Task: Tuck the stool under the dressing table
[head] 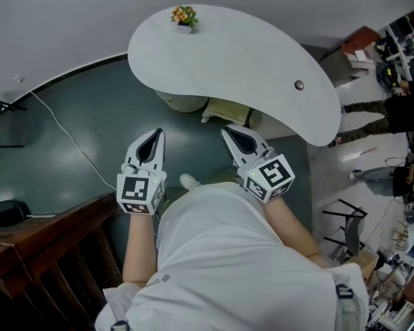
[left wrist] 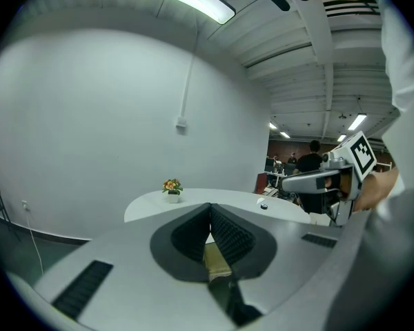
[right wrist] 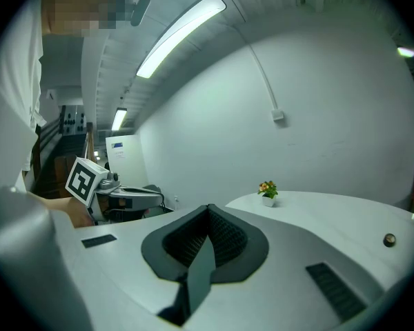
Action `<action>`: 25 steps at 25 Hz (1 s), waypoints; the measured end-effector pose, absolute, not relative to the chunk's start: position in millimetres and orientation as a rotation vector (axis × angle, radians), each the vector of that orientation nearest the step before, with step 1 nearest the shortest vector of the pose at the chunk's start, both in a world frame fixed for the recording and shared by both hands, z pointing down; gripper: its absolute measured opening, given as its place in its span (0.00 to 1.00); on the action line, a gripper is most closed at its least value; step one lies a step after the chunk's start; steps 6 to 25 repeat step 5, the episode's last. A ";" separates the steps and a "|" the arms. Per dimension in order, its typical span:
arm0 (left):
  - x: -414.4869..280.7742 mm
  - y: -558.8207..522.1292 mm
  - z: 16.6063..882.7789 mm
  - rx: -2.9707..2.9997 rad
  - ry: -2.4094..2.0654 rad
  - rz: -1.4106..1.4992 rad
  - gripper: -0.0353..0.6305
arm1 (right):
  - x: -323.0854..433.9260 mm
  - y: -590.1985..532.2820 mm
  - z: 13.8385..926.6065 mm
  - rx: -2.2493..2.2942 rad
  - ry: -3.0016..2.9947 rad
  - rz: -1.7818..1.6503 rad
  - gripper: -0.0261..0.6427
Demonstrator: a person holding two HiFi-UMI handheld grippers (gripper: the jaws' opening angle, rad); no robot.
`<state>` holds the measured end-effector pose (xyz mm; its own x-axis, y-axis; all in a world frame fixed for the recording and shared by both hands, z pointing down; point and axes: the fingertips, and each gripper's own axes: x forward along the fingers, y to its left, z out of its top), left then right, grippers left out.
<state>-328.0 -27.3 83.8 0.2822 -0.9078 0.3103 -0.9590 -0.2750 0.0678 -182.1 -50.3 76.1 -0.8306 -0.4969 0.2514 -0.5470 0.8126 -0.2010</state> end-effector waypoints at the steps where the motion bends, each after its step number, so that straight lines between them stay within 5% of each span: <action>1: -327.3 -27.1 84.6 2.309 -1.720 0.310 0.06 | -180.6 -49.9 77.0 0.819 -2.810 0.399 0.05; 25: -323.6 -26.3 88.5 2.301 -1.714 0.317 0.06 | -173.9 -50.2 78.9 0.834 -2.799 0.411 0.05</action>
